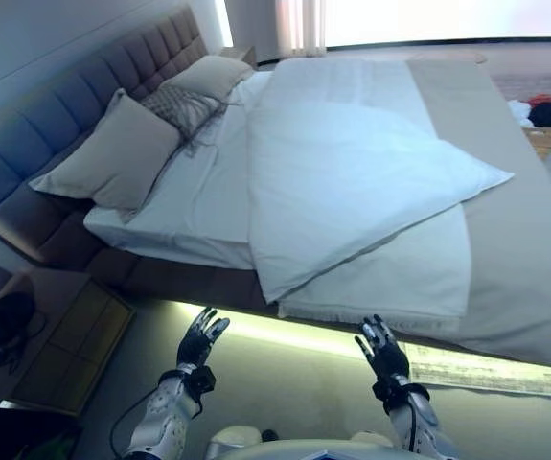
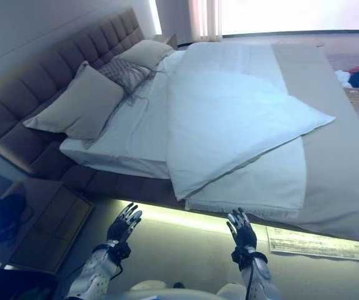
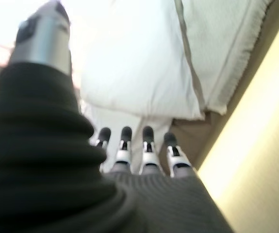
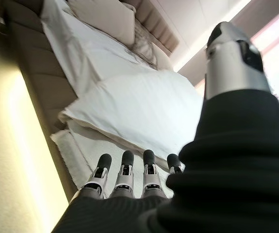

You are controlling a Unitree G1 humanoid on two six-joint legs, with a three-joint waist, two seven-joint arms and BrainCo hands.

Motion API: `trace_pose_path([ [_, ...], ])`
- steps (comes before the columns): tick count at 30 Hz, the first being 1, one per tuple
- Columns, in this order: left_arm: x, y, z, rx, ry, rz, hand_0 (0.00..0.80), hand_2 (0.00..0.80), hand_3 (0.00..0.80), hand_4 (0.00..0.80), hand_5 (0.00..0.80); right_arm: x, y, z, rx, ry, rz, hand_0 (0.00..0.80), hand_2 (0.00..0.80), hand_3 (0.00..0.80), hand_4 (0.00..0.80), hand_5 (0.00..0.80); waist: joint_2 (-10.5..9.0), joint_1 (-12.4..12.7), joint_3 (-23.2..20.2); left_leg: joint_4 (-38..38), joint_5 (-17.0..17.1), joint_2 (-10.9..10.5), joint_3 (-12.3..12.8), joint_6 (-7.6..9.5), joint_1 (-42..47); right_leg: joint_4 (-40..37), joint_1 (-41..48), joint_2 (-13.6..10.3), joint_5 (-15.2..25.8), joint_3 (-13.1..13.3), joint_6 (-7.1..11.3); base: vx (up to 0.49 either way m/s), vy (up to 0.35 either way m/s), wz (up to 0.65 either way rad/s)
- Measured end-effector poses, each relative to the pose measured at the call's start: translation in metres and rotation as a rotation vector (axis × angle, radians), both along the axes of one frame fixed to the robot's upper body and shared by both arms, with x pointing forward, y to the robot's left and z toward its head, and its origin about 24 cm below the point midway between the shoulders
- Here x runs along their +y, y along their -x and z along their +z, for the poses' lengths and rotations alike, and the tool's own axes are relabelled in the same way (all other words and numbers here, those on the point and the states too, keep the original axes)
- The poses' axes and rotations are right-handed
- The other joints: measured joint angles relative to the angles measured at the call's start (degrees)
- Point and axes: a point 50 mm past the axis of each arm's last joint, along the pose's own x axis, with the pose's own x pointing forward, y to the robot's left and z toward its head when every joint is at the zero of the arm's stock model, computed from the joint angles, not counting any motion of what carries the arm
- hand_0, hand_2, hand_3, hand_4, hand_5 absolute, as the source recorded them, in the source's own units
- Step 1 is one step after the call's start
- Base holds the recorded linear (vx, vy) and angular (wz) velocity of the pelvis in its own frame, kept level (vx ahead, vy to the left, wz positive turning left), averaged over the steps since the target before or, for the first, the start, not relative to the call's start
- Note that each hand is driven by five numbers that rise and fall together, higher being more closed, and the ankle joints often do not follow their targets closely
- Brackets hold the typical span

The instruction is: Make the bed neatly

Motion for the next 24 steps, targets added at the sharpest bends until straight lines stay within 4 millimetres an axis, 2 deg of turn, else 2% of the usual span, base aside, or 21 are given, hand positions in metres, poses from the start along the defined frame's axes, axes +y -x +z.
trace_pose_path([
  [2,0.005,0.000,0.002,-0.009,-0.006,0.007,0.000,0.000,0.000,0.000,0.000,0.002,0.004,-0.002,0.002,-0.015,0.008,0.000,0.000,0.000,0.000,0.000,0.17,0.90,0.75,-0.95,0.00,1.19,-0.84,0.10,1.74,1.78,-1.55,0.65,3.41,0.15,0.24,0.255,-0.137,-0.20],
  [3,0.008,0.000,0.004,-0.015,-0.009,0.024,0.000,0.000,0.000,0.000,0.000,0.004,0.002,-0.001,-0.009,-0.022,0.018,0.000,0.000,0.000,0.000,0.000,-0.27,1.02,1.24,-1.25,0.00,1.38,-1.01,0.12,1.90,-0.91,-1.42,1.28,3.14,0.74,1.26,0.329,-0.258,-0.40],
  [5,0.018,-0.005,0.009,-0.027,-0.040,0.037,0.000,0.000,0.000,0.000,0.000,0.006,-0.005,0.003,-0.036,-0.029,0.032,0.000,0.000,0.000,0.000,0.000,-2.72,0.95,2.37,-1.18,0.02,1.24,-1.61,0.15,0.81,-8.00,-3.34,2.35,3.52,1.48,3.23,0.373,-0.251,-0.36],
  [7,0.018,-0.011,0.011,-0.030,-0.042,0.028,0.000,0.000,0.000,0.000,0.000,0.005,-0.012,0.006,-0.059,-0.033,0.027,0.000,0.000,0.000,0.000,0.000,-3.62,0.09,3.08,-1.13,0.10,1.38,-3.55,0.29,-0.22,-15.62,-5.94,2.60,5.66,1.42,5.66,0.393,-0.184,-0.24],
  [9,0.015,-0.016,0.012,-0.039,-0.030,0.025,0.000,0.000,0.000,0.000,0.000,0.005,-0.019,0.007,-0.063,-0.030,0.027,0.000,0.000,0.000,0.000,0.000,-3.23,-0.92,3.49,-1.39,-0.28,2.76,-4.46,-0.33,-0.14,-23.46,-6.28,3.12,11.60,1.11,6.98,0.414,-0.152,-0.07],
  [10,0.013,-0.017,0.011,-0.039,-0.025,0.019,0.000,0.000,0.000,0.000,0.000,0.004,-0.020,0.005,-0.053,-0.031,0.020,0.000,0.000,0.000,0.000,0.000,-3.32,-1.16,3.42,-1.59,-0.70,3.68,-4.78,-1.01,0.20,-26.76,-4.81,3.66,14.96,0.00,7.08,0.428,-0.178,0.09],
  [11,0.011,-0.017,0.009,-0.035,-0.016,0.014,0.000,0.000,0.000,0.000,0.000,0.002,-0.018,0.001,-0.034,-0.028,0.010,0.000,0.000,0.000,0.000,0.000,-2.77,-1.13,3.51,-2.48,-0.88,4.76,-6.00,-1.39,1.10,-28.62,-2.71,4.73,17.41,-1.77,6.72,0.414,-0.197,0.21],
  [12,0.008,-0.016,0.008,-0.030,-0.008,0.001,0.000,0.000,0.000,0.000,0.000,-0.002,-0.015,-0.002,-0.012,-0.020,-0.002,0.000,0.000,0.000,0.000,0.000,-2.07,-1.23,3.53,-3.11,-0.83,5.46,-6.68,-1.04,2.36,-28.76,-1.32,6.01,17.19,-2.49,6.59,0.502,-0.279,0.33],
  [14,0.000,-0.014,0.005,-0.026,0.020,-0.015,0.000,0.000,0.000,0.000,0.000,-0.008,-0.009,-0.004,0.004,-0.003,-0.008,0.000,0.000,0.000,0.000,0.000,-2.05,-1.37,3.79,0.73,-1.82,5.02,-5.90,-0.78,2.83,-23.61,-1.08,5.48,13.54,-2.86,1.42,0.485,-0.297,0.42],
  [15,-0.002,-0.011,0.004,-0.018,0.026,-0.018,0.000,0.000,0.000,0.000,0.000,-0.014,-0.005,-0.005,0.012,0.013,-0.016,0.000,0.000,0.000,0.000,0.000,-2.24,-1.79,3.84,1.92,-2.94,5.03,-5.09,-0.73,2.70,-20.60,-1.03,5.23,11.40,-2.59,-0.43,0.446,-0.301,0.52],
  [16,-0.001,-0.008,0.002,-0.009,0.027,-0.015,0.000,0.000,0.000,0.000,0.000,-0.018,-0.002,-0.006,0.019,0.021,-0.018,0.000,0.000,0.000,0.000,0.000,-1.75,-2.37,3.40,1.77,-4.68,5.50,-5.48,-0.94,3.39,-17.72,-1.22,5.19,9.23,-2.38,-0.81,0.428,-0.308,0.44],
  [17,0.001,-0.005,0.001,-0.002,0.021,-0.008,0.000,0.000,0.000,0.000,0.000,-0.019,-0.003,-0.006,0.018,0.023,-0.024,0.000,0.000,0.000,0.000,0.000,-1.33,-2.43,3.18,1.60,-5.58,6.09,-5.61,-2.11,4.00,-14.86,-2.00,4.85,7.31,-1.97,-0.82,0.368,-0.295,0.18],
  [20,0.008,0.000,-0.002,0.019,0.015,-0.003,0.000,0.000,0.000,0.000,0.000,-0.016,-0.003,-0.005,0.009,0.011,-0.016,0.000,0.000,0.000,0.000,0.000,-1.43,-2.39,2.79,4.37,-5.23,6.82,-5.25,-4.32,3.96,-11.76,-2.65,5.87,3.89,-1.43,-1.36,0.305,-0.285,0.07],
  [22,0.008,-0.002,0.000,0.008,0.017,-0.025,0.000,0.000,0.000,0.000,0.000,-0.017,-0.005,-0.004,-0.001,0.006,-0.015,0.000,0.000,0.000,0.000,0.000,-2.75,-2.38,2.67,12.73,-3.11,6.67,-5.48,-5.61,-0.32,-12.81,-1.74,6.12,3.06,-1.11,-1.80,0.284,-0.229,0.17],
  [24,0.007,-0.001,-0.001,0.011,0.013,-0.046,0.000,0.000,0.000,0.000,0.000,-0.017,-0.009,-0.002,-0.010,0.006,-0.014,0.000,0.000,0.000,0.000,0.000,-3.97,-1.98,2.02,19.25,2.09,6.64,-5.72,-7.83,-3.46,-15.57,0.30,6.50,3.14,-1.11,-2.06,0.195,-0.161,-0.07],
])
